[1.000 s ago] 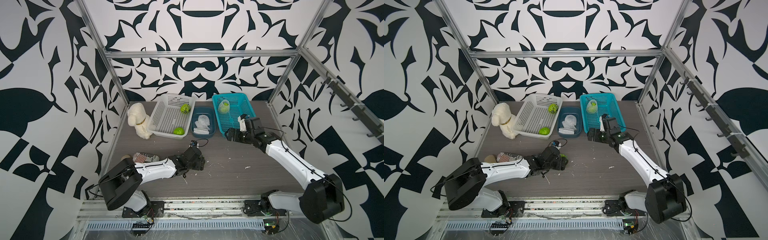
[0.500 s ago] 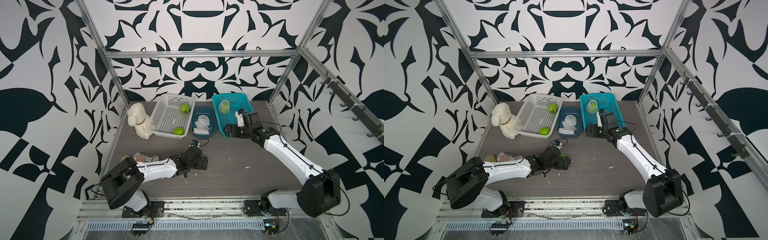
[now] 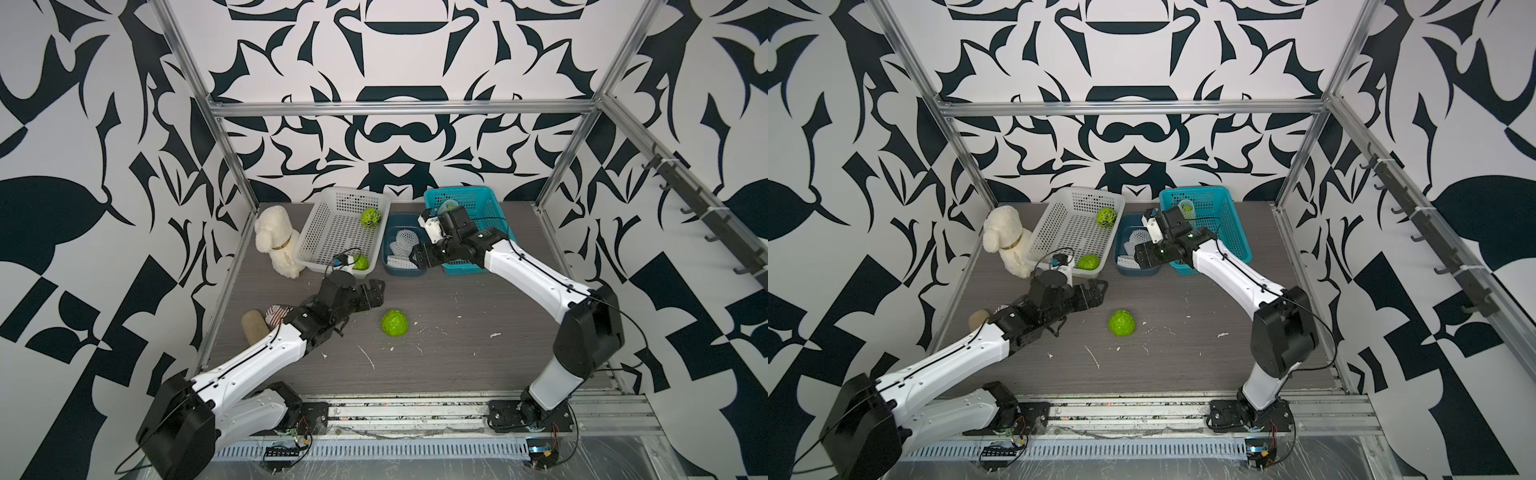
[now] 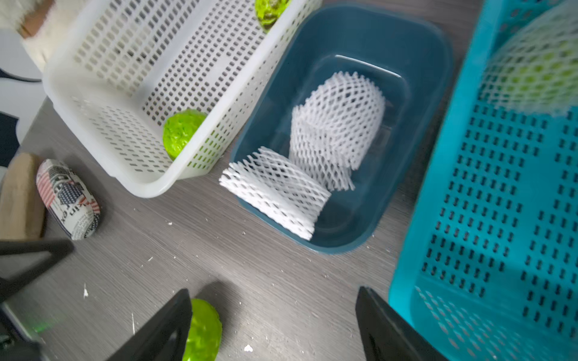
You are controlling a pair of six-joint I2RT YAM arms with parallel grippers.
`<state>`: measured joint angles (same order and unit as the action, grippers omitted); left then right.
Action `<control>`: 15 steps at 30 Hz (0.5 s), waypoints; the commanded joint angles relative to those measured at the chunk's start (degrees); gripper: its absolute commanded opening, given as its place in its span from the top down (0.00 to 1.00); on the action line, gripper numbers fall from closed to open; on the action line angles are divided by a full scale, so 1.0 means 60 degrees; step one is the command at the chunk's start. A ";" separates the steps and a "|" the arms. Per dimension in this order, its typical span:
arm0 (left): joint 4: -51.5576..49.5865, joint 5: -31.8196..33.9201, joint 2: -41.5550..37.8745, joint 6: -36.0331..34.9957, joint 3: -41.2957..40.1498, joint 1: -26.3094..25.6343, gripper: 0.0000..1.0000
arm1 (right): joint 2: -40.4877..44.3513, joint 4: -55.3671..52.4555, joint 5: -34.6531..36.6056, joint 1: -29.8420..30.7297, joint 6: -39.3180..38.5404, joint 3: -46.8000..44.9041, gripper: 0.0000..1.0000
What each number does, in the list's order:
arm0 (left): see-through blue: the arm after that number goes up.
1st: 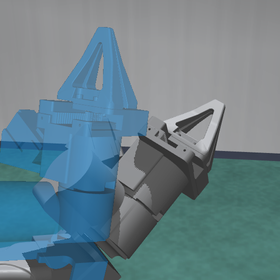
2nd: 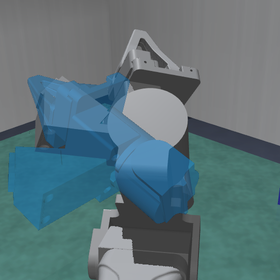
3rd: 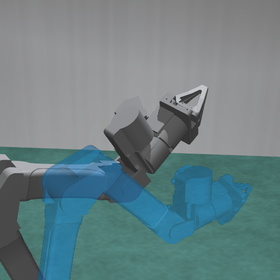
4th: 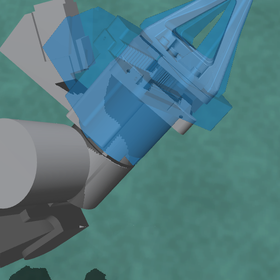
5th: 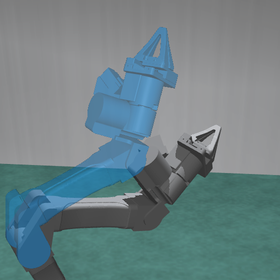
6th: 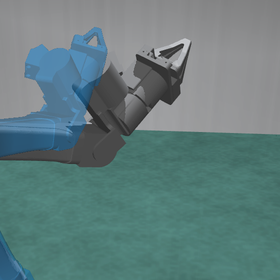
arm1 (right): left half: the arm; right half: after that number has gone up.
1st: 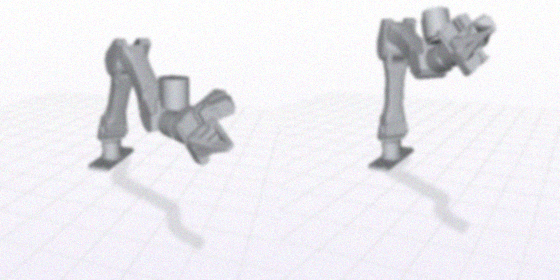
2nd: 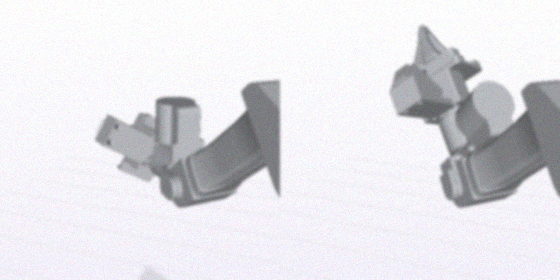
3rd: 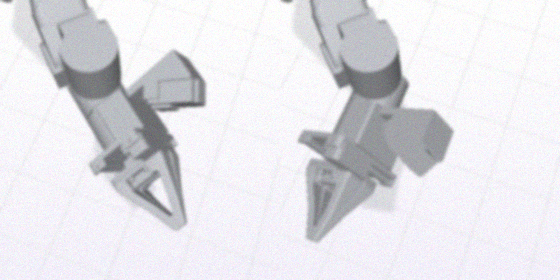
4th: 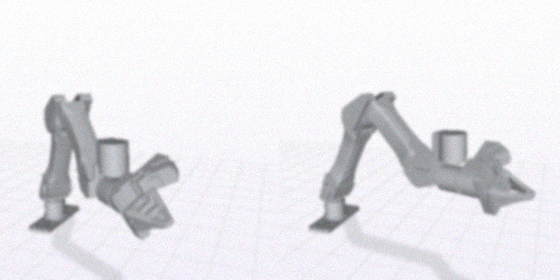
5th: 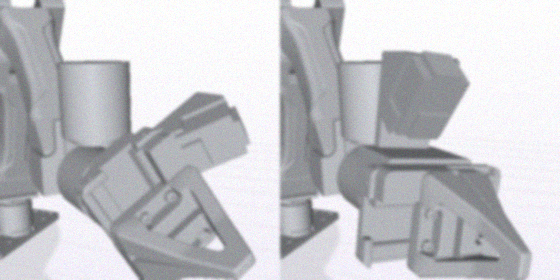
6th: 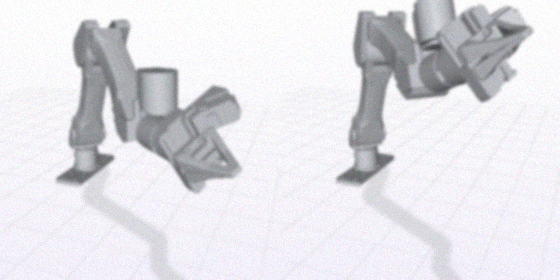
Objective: Sleeve custard apples in foam nets
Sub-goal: Pick up the foam net from the storage box.
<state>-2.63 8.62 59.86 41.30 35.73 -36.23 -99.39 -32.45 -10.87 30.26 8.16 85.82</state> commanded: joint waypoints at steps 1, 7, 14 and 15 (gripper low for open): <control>-0.0342 -0.0306 -0.0382 -0.0028 -0.0364 0.0753 0.01 | -0.0678 -0.0809 -0.0173 0.0063 -0.0926 0.0966 0.13; -0.0250 -0.0556 -0.0445 -0.0072 -0.0519 0.1633 0.01 | -0.2492 -0.1461 -0.0042 0.0255 -0.1555 0.2300 0.14; -0.0163 -0.0831 -0.0057 -0.0059 -0.0452 0.1750 0.01 | -0.3524 -0.1647 0.0126 0.0366 -0.1829 0.3187 0.19; -0.0133 -0.0827 -0.0021 -0.0070 -0.0451 0.1764 0.00 | -0.3600 -0.1638 0.0127 0.0378 -0.1843 0.3267 0.21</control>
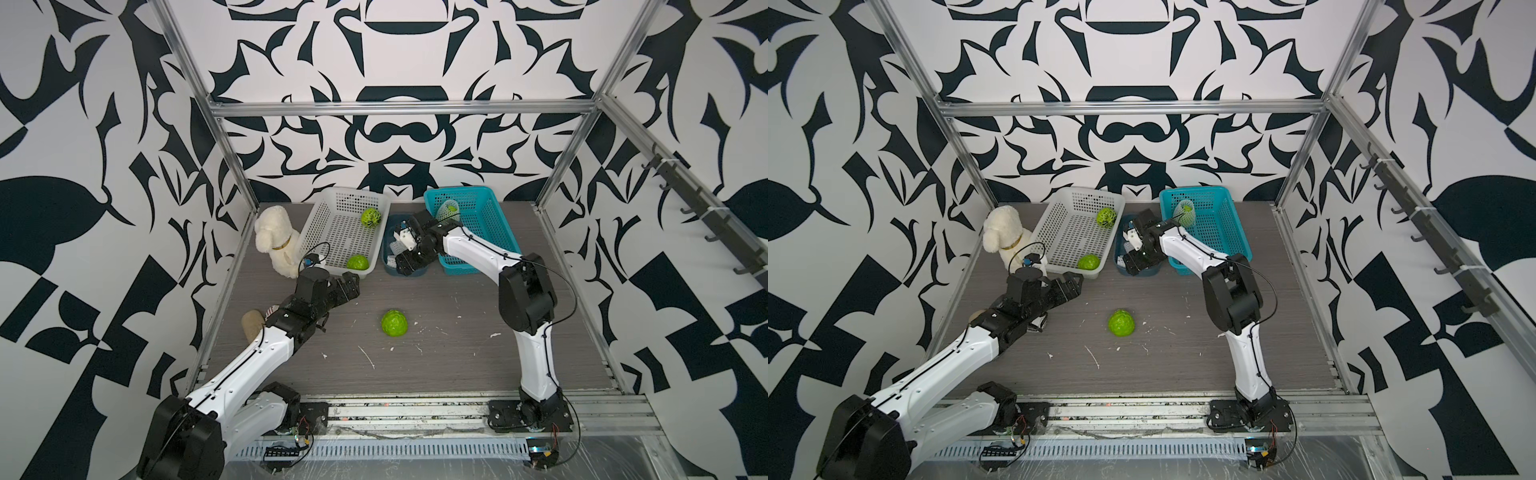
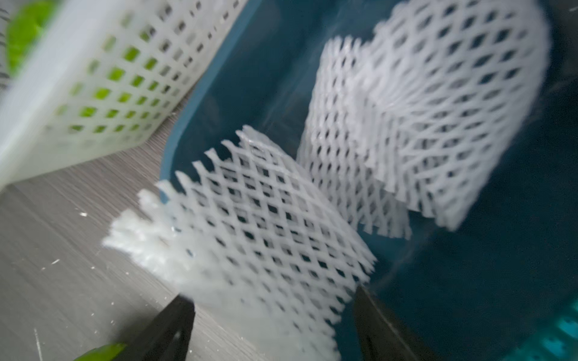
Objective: Sleeve custard apples in foam nets
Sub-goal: Pick up the foam net from the storage box, then open the foam net.
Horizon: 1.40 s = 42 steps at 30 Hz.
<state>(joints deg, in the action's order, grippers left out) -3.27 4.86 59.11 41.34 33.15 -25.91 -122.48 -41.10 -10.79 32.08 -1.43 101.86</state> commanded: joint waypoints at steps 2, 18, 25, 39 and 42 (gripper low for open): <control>-0.0010 -0.0224 0.0184 -0.0079 -0.0002 0.0069 0.01 | 0.0117 -0.0196 0.0112 0.0067 -0.0251 0.0778 0.33; -0.0304 -0.0410 0.0843 -0.0343 0.0693 0.0111 0.01 | 0.0065 -0.0064 -0.0231 0.0067 -0.0034 0.1231 0.87; -0.0150 -0.0430 0.0920 -0.0679 0.0704 0.0086 0.01 | 0.0665 -0.0064 -0.0951 -0.0174 0.0978 0.1177 1.00; 0.0857 0.0987 0.2007 -0.3020 0.1836 -0.2178 0.05 | 0.3407 0.2394 -0.2003 -0.0528 0.5520 -0.1988 1.00; 0.1352 0.1149 0.2756 -0.3466 0.2161 -0.2753 0.05 | 0.4112 0.3421 -0.2000 -0.0531 0.6765 -0.3195 1.00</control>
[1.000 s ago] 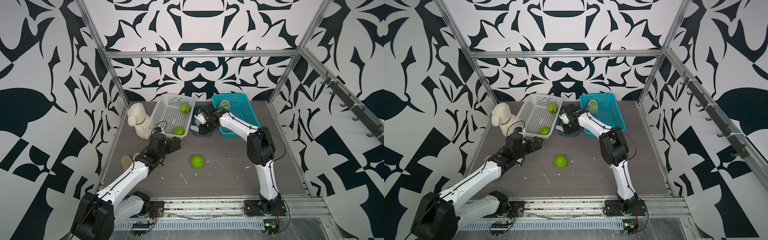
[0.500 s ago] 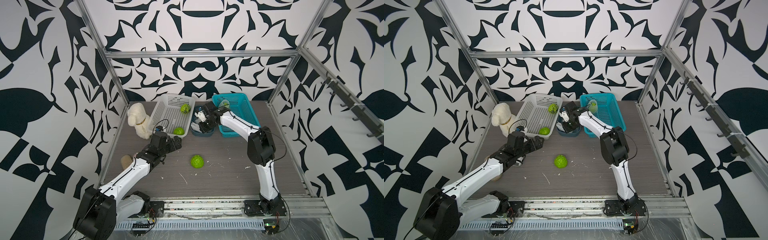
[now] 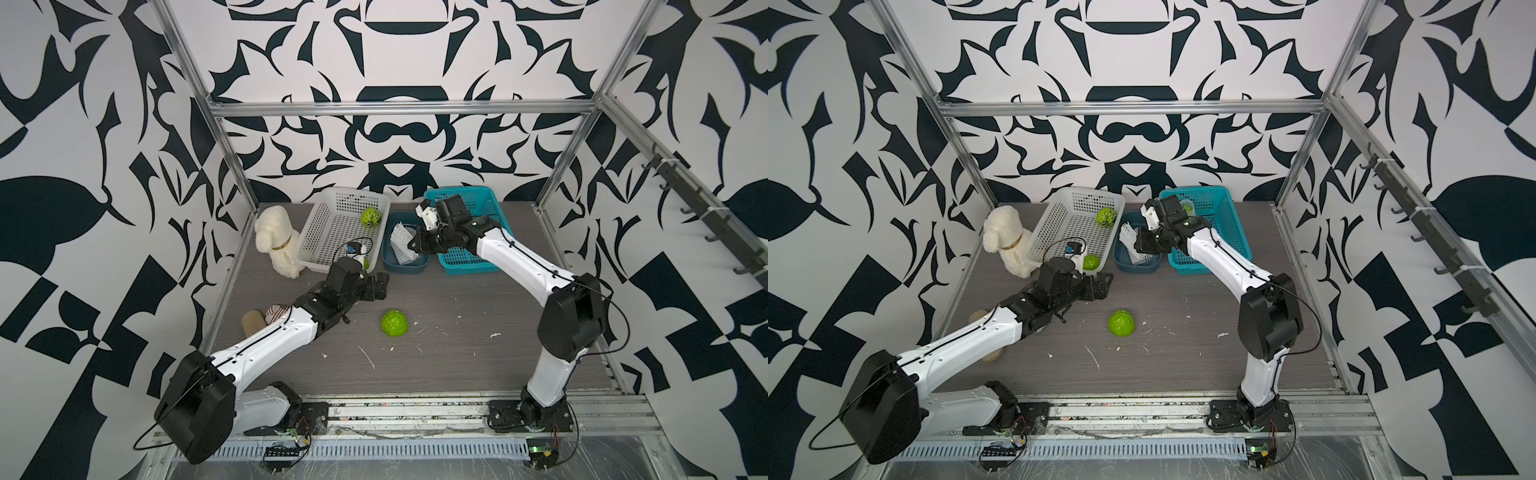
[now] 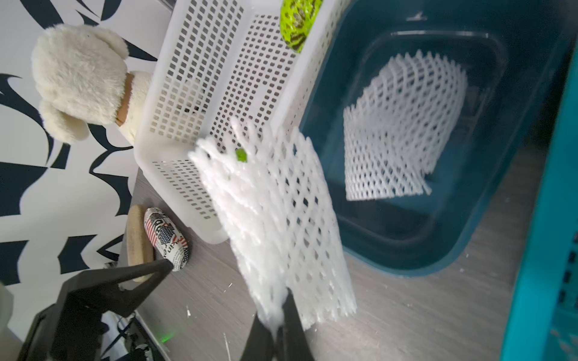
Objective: Sleeve custard apples in foam nets
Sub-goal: Open the foam net.
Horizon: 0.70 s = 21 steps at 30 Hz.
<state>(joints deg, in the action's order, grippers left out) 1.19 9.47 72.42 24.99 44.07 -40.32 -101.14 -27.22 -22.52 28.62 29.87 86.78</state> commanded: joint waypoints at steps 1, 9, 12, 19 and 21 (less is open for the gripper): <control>0.0793 0.0347 0.0779 -0.0877 0.0460 -0.0476 0.05 | 0.0791 0.1535 -0.0093 0.0048 0.1957 -0.1144 1.00; 0.1270 -0.0866 0.2126 -0.1836 0.1356 -0.0729 0.12 | 0.1832 0.2515 -0.0134 0.0041 0.3100 -0.2847 1.00; 0.1104 -0.1166 0.2412 -0.2060 0.1598 -0.0752 0.14 | 0.2078 0.2628 -0.0132 0.0040 0.3228 -0.3147 1.00; 0.0918 -0.1837 0.2891 -0.2407 0.1872 -0.0854 0.25 | 0.2252 0.2743 -0.0352 0.0041 0.3372 -0.3190 1.00; 0.0936 -0.1824 0.2986 -0.2408 0.1901 -0.0854 0.26 | 0.2267 0.2765 -0.0446 0.0046 0.3408 -0.3174 1.00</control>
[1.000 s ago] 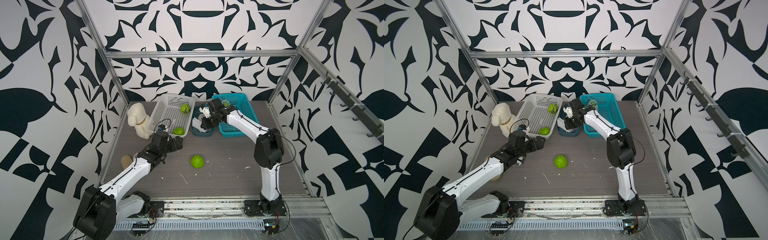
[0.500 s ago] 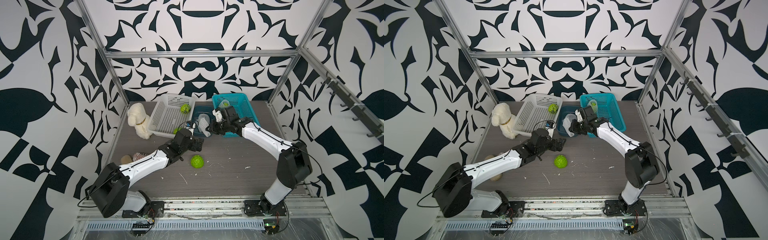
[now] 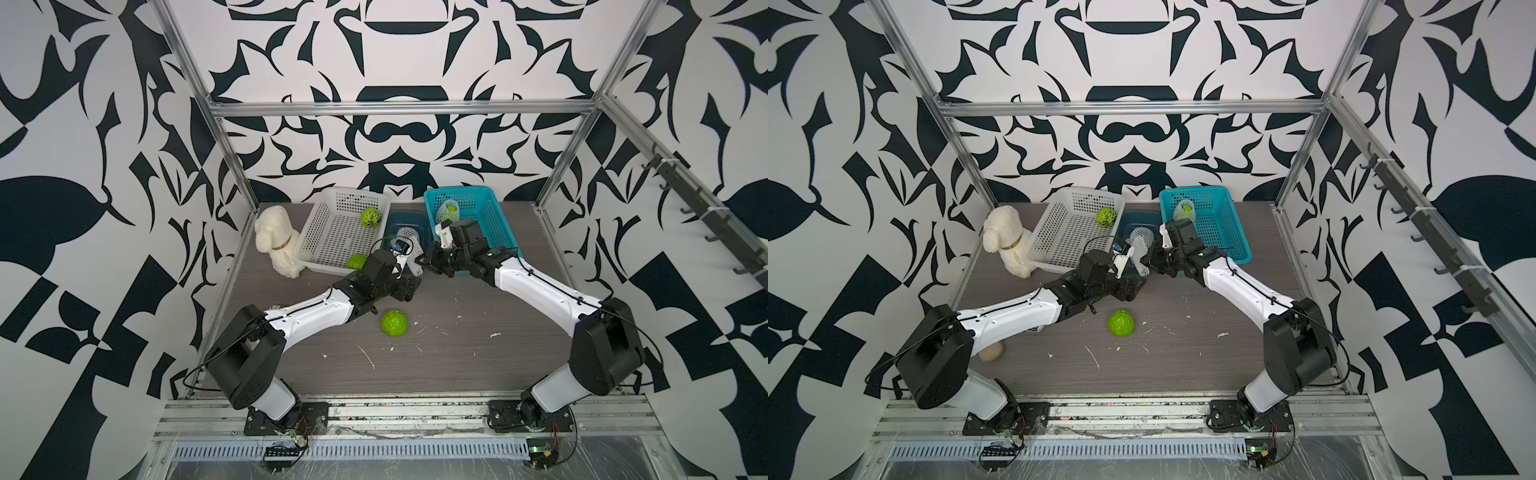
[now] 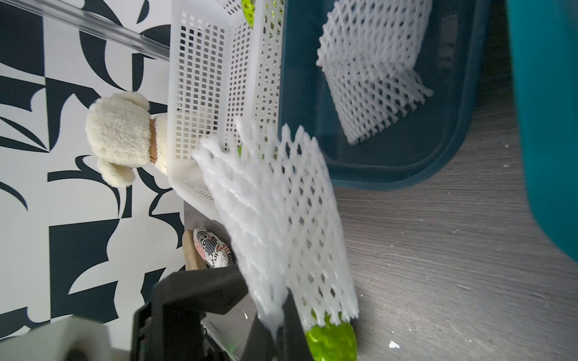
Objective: Sleeve custard apples in foam nets
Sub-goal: Open the foam net.
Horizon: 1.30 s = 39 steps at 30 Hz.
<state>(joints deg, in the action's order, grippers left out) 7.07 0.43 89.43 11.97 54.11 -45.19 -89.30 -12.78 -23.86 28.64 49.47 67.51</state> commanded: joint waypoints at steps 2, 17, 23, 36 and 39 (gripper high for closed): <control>0.0071 -0.0212 0.0212 -0.0250 0.0253 -0.0042 0.28 | 0.0293 0.0334 -0.0272 0.0042 0.0141 0.0039 1.00; 0.0158 0.0134 0.0444 -0.0667 0.0695 -0.0020 0.70 | 0.0326 0.0268 -0.0302 0.0034 0.0060 -0.0067 1.00; 0.0184 0.0214 0.0615 -0.0625 0.0755 -0.0012 0.85 | 0.0410 0.0263 -0.0333 0.0045 0.0053 -0.0087 1.00; 0.0301 0.0286 0.0225 -0.0402 0.0371 0.0088 1.00 | 0.0437 -0.0142 -0.0291 -0.0208 -0.0476 0.0156 0.70; 0.0281 -0.0077 0.0099 -0.0188 0.0275 0.0224 1.00 | 0.0610 -0.0584 -0.0044 -0.0360 -0.0897 0.0297 0.44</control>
<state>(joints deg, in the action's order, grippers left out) 7.94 1.98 92.27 9.56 57.04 -44.66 -89.23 -14.02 -25.10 27.38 47.16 67.33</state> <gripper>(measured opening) 0.049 0.522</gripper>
